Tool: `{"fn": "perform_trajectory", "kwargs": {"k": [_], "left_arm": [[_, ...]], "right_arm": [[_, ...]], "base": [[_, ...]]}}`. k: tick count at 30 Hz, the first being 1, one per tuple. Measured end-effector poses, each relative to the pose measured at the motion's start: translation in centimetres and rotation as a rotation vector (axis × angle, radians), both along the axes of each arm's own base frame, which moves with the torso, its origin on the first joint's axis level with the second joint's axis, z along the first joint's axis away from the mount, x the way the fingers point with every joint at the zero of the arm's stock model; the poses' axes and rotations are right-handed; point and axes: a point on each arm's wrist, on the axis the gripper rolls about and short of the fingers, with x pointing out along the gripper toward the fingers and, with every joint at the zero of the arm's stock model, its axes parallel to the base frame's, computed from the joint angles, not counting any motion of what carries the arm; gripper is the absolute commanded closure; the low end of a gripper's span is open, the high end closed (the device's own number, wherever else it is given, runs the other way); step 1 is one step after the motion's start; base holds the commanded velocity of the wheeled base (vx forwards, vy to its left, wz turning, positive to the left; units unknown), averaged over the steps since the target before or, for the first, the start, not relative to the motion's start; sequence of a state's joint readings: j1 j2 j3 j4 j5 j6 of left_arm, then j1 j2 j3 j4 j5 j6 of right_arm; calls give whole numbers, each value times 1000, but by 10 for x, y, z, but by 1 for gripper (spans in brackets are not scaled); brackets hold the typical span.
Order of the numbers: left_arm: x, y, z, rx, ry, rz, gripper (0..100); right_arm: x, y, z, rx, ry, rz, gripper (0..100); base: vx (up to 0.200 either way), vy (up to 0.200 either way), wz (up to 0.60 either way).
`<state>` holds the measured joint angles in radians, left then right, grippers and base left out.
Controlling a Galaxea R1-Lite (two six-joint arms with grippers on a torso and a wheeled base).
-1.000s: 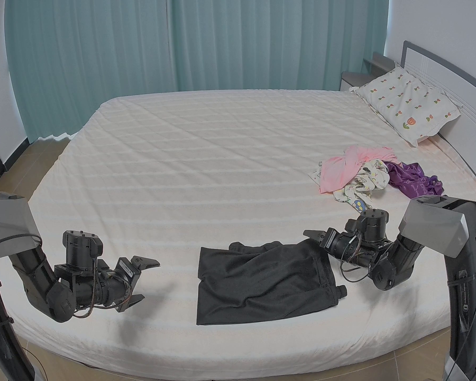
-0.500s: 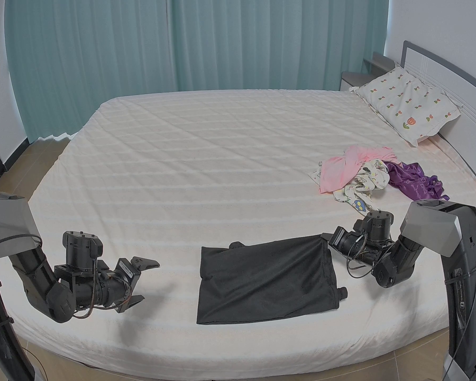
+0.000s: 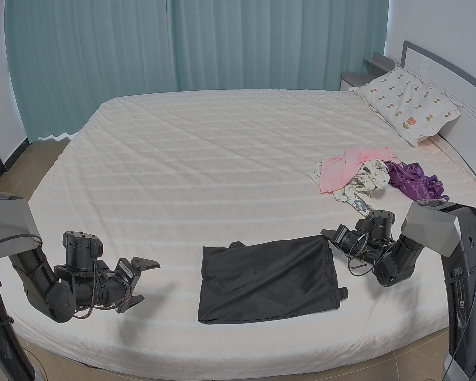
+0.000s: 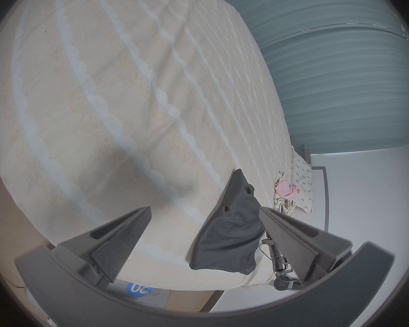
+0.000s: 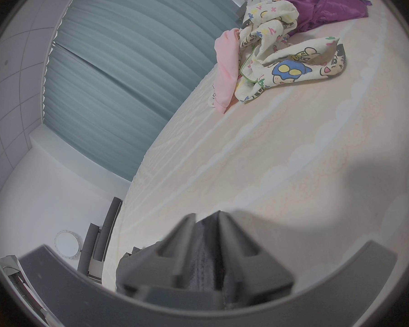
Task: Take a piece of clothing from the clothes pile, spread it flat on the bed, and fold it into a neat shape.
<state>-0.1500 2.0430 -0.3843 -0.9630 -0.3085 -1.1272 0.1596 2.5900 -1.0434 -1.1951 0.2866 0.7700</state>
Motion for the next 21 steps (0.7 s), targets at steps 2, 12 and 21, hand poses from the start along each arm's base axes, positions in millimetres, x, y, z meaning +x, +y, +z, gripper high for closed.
{"fn": "perform_trajectory", "kwargs": {"k": [2,12,21], "left_arm": [[0,0,0,0,1,0,0],[-7,1,-2,0,5,1,0],[-13,2,-1,-7,-23,5,0]], "right_arm": [[-1,-1,1,0,-2,-2,0],[-39,-9,8,-7,25,-7,0],[-90,-1,36,-24,65,36,0]], "base": [[0,0,0],[0,0,0],[-67,0,0]]}}
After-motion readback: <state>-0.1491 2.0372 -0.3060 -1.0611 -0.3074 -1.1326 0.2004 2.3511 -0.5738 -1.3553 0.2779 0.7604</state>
